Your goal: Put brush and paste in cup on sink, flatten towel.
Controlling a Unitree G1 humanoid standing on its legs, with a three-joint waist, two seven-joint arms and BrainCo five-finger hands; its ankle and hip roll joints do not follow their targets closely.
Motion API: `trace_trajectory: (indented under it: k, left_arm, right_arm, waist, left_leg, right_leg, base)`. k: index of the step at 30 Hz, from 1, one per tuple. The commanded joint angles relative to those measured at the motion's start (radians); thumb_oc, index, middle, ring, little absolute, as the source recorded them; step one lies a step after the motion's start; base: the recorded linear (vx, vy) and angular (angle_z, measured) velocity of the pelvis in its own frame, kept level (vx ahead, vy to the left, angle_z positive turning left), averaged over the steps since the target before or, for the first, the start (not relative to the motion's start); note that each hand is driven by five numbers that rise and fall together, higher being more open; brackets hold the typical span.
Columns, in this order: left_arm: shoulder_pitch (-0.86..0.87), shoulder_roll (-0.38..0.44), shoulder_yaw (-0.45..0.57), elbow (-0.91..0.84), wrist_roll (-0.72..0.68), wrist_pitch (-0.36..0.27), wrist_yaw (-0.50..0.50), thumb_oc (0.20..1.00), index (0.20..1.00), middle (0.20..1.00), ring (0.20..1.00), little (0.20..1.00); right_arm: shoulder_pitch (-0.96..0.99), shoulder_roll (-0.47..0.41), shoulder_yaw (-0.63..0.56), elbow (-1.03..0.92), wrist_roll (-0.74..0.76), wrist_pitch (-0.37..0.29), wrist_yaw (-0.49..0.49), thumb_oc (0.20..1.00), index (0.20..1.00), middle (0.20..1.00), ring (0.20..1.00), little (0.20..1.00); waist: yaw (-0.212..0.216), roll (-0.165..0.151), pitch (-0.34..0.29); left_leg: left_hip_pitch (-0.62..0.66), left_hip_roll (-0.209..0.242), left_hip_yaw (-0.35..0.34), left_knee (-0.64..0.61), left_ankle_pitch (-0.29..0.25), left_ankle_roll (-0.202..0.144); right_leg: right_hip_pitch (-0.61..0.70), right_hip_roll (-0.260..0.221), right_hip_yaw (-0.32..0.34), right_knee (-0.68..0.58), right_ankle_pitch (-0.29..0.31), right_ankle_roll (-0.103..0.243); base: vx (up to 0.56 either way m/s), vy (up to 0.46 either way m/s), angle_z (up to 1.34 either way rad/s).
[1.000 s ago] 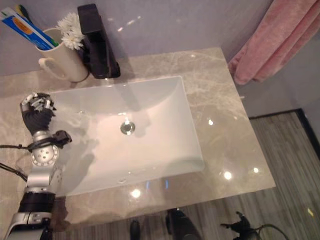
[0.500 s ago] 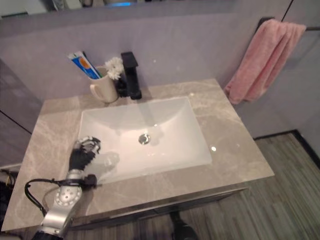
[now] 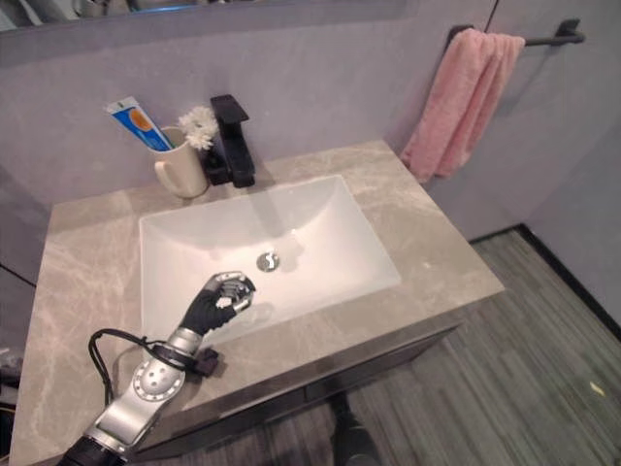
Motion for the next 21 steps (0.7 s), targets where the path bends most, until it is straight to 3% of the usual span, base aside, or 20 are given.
trace_trajectory:
  k: [1, 3, 5, 9, 11, 12, 14, 21]
  left_arm:
    - [0.007, 0.095, 0.017, -0.101, -0.007, -0.064, -0.046, 0.2, 0.2, 0.2, 0.2, 0.2]
    - [-0.024, 0.161, -0.002, -0.154, 0.07, -0.069, -0.037, 0.2, 0.2, 0.2, 0.2, 0.2]
    - [-0.06, 0.164, -0.029, -0.168, 0.074, -0.081, -0.034, 0.2, 0.2, 0.2, 0.2, 0.2]
    - [-0.134, 0.14, -0.091, -0.174, 0.061, -0.076, -0.043, 0.2, 0.2, 0.2, 0.2, 0.2]
    - [-0.145, 0.134, -0.098, -0.169, 0.063, -0.076, -0.044, 0.2, 0.2, 0.2, 0.2, 0.2]
    - [-0.159, 0.119, -0.109, -0.156, 0.068, -0.084, -0.034, 0.2, 0.2, 0.2, 0.2, 0.2]
    - [-0.152, 0.104, -0.099, -0.162, 0.062, -0.084, -0.03, 0.2, 0.2, 0.2, 0.2, 0.2]
    - [-0.18, 0.04, -0.128, -0.135, 0.004, -0.067, -0.057, 0.2, 0.2, 0.2, 0.2, 0.2]
  right_arm:
    - [-0.002, -0.022, 0.018, -0.03, 0.002, -0.027, -0.018, 1.0, 1.0, 1.0, 1.0, 1.0]
    - [-0.024, -0.032, 0.015, -0.021, -0.004, -0.031, -0.021, 1.0, 1.0, 1.0, 1.0, 1.0]
    - [-0.039, -0.033, 0.025, -0.028, -0.006, -0.034, -0.019, 1.0, 1.0, 1.0, 1.0, 1.0]
    - [-0.056, -0.037, 0.025, -0.024, -0.001, -0.032, -0.02, 1.0, 1.0, 1.0, 1.0, 1.0]
    - [-0.055, -0.035, 0.025, -0.025, 0.001, -0.033, -0.019, 1.0, 1.0, 1.0, 1.0, 1.0]
    - [-0.045, -0.028, 0.03, -0.016, -0.001, -0.032, -0.02, 1.0, 1.0, 1.0, 1.0, 1.0]
    - [-0.047, -0.022, 0.032, -0.002, -0.008, -0.026, -0.022, 1.0, 1.0, 1.0, 1.0, 1.0]
    - [-0.041, -0.028, 0.022, 0.051, -0.025, -0.009, -0.035, 1.0, 1.0, 1.0, 1.0, 1.0]
  waist:
    - [0.025, -0.023, -0.006]
    - [0.064, -0.025, -0.017]
    - [0.088, -0.036, -0.037]
    - [0.108, -0.046, -0.055]
    - [0.115, -0.054, -0.062]
    - [0.132, -0.083, -0.085]
    - [0.141, -0.083, -0.096]
    - [0.111, -0.089, -0.118]
  left_leg:
    - [-0.022, -0.003, -0.02, -0.037, 0.036, -0.052]
    - [-0.041, 0.018, 0.022, -0.034, 0.05, -0.054]
    - [-0.05, 0.036, 0.081, -0.038, 0.057, -0.059]
    - [-0.08, 0.054, 0.141, -0.009, 0.062, -0.044]
    - [-0.083, 0.049, 0.144, -0.006, 0.057, -0.045]
    - [-0.087, 0.041, 0.185, -0.001, 0.06, -0.053]
    - [-0.072, 0.05, 0.194, -0.006, 0.036, -0.062]
    - [-0.051, 0.092, 0.242, -0.013, 0.07, -0.098]
  right_leg:
    - [0.095, -0.048, -0.064, -0.058, 0.023, -0.024]
    - [0.132, -0.094, -0.162, -0.043, 0.015, -0.02]
    - [0.195, -0.14, -0.237, -0.01, 0.014, -0.006]
    - [0.249, -0.151, -0.236, 0.105, 0.013, 0.002]
    - [0.269, -0.144, -0.221, 0.085, 0.013, 0.003]
    - [0.318, -0.153, -0.259, 0.003, 0.033, 0.018]
    - [0.334, -0.16, -0.303, -0.036, 0.025, 0.036]
    - [0.37, -0.095, -0.279, -0.149, -0.039, 0.003]
  base:
    - [-0.08, -0.081, -0.86]
    - [-0.1, -0.083, -0.97]
    - [-0.1, -0.071, -1.25]
    - [-0.09, -0.063, -1.08]
    - [-0.06, -0.075, -0.41]
    - [-0.04, -0.148, -0.34]
    - [0.04, -0.178, -0.59]
    - [-0.01, -0.147, -0.46]
